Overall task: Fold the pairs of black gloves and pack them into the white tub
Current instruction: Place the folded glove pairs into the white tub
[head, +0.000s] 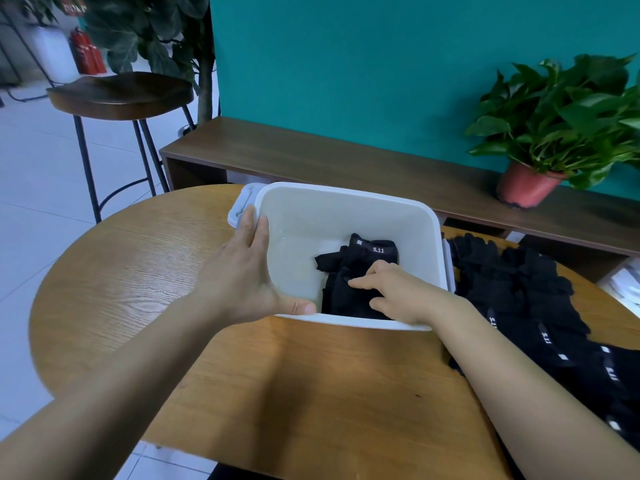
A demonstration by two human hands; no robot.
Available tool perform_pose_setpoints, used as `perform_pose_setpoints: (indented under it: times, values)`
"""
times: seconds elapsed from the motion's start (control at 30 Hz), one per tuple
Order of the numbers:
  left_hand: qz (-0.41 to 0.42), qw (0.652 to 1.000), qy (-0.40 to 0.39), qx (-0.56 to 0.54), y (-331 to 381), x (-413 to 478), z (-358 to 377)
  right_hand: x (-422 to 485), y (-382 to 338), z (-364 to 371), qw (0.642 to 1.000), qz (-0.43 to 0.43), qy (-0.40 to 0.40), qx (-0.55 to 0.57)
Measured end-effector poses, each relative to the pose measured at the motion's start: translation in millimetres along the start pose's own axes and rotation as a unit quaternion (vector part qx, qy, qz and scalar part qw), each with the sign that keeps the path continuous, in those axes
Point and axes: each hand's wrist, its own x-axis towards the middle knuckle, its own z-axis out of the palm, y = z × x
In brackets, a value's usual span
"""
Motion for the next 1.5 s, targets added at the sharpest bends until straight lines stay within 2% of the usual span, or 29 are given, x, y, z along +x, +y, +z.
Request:
perform_pose_setpoints:
  times: [0.23,0.37,0.53,0.63,0.77,0.83,0.9,1.0,1.07,1.3,1.37,1.5]
  values:
    - [-0.002,1.0,0.004,-0.004,1.3,-1.3,0.7,0.6,1.5,-0.7,1.0,-0.013,-0.004,-0.021]
    - [-0.02,1.0,-0.014,0.002,5.1,-2.2,-0.8,-5.4,1.7,-4.3,0.999,-0.02,0.043,-0.013]
    - [-0.04,0.999,-0.02,0.0,15.1,-4.3,-2.4,-31.6,-6.8,-6.2,0.984,-0.039,0.174,0.013]
    - [-0.032,0.999,-0.003,-0.012,15.6,-4.2,-0.5,-52.7,-6.3,2.9,0.962,-0.044,0.267,0.027]
    - [-0.04,0.999,0.01,-0.02,19.4,-5.2,4.4,-85.8,9.8,29.4,0.885,-0.025,0.457,0.084]
    - [-0.054,0.998,0.003,-0.025,24.7,-6.1,5.3,-101.1,23.8,49.1,0.85,0.016,0.518,0.092]
    - [-0.065,0.997,-0.006,-0.031,29.8,-5.8,6.6,-110.6,39.9,71.8,0.856,0.08,0.501,0.096]
    - [-0.073,0.996,-0.01,-0.041,34.2,-2.9,10.9,-114.0,62.9,100.4,0.906,0.164,0.376,0.101]
    - [-0.075,0.996,-0.005,-0.047,35.5,-0.1,13.0,-112.4,73.0,105.1,0.923,0.199,0.315,0.094]
    - [-0.073,0.997,0.003,-0.027,33.7,8.7,15.7,-77.2,87.3,95.0,0.945,0.277,0.166,0.049]
    - [-0.07,0.997,0.002,-0.023,32.4,10.0,16.0,-68.6,88.5,100.2,0.945,0.292,0.146,0.03]
    - [-0.07,0.997,-0.005,-0.015,31.7,11.6,15.0,-65.6,86.3,105.5,0.939,0.298,0.171,0.016]
